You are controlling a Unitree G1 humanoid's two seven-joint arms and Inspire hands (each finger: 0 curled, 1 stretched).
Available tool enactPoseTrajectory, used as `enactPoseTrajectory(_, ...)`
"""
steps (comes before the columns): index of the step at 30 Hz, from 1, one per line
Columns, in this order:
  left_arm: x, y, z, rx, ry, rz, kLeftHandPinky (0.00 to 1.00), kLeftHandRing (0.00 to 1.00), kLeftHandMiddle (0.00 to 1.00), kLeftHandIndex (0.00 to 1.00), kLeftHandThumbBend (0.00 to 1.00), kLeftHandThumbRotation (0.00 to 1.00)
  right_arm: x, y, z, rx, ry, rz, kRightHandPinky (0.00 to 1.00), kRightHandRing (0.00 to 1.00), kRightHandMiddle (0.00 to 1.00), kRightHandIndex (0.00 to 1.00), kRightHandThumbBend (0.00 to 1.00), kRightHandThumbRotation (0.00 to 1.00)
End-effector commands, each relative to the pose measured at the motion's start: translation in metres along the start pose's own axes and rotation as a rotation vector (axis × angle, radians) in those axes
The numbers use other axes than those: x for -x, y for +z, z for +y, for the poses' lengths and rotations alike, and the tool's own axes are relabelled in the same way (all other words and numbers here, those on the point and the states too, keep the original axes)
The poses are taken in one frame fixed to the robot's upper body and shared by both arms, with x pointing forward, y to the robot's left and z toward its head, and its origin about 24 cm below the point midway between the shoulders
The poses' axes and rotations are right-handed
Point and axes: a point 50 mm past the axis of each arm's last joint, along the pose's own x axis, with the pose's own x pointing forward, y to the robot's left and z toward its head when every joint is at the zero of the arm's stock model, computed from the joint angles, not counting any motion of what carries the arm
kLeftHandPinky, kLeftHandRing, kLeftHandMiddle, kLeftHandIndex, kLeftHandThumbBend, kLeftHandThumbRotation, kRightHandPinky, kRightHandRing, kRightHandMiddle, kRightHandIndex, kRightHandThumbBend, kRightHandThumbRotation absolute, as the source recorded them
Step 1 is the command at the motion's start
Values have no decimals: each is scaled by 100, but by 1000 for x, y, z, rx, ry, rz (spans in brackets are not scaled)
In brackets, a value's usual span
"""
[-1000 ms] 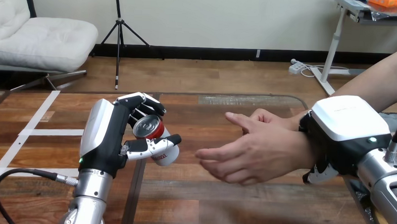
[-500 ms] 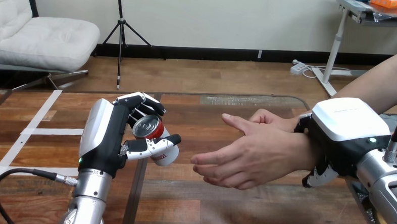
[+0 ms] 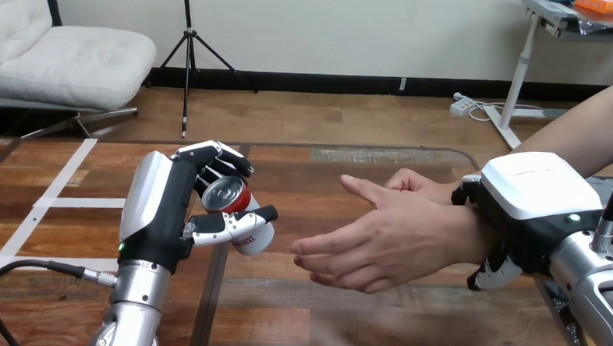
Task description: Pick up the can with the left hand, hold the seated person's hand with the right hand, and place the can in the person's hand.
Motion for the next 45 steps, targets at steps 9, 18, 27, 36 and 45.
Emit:
enactPoseTrajectory(9,-30,25,20,6,80,-146,32,39,46,49,66,0,-1,-2,-5,-6,-39,13,68,75,77,74,83,0)
enactPoseTrajectory(18,-30,23,21,1,78,-141,32,39,46,49,67,0,-2,-2,-4,-4,-45,10,67,74,76,73,84,0)
enactPoseTrajectory(27,-29,22,22,-3,73,-136,32,39,46,49,67,0,-2,-2,-4,-3,-42,11,67,74,76,73,83,0)
enactPoseTrajectory(36,-29,21,23,-10,73,-137,32,39,46,49,67,0,-2,-1,-5,-5,-43,9,67,73,76,73,81,0)
enactPoseTrajectory(45,-29,20,23,-18,72,-130,32,39,46,49,67,0,-2,-2,-4,-8,-44,11,66,72,75,72,81,0)
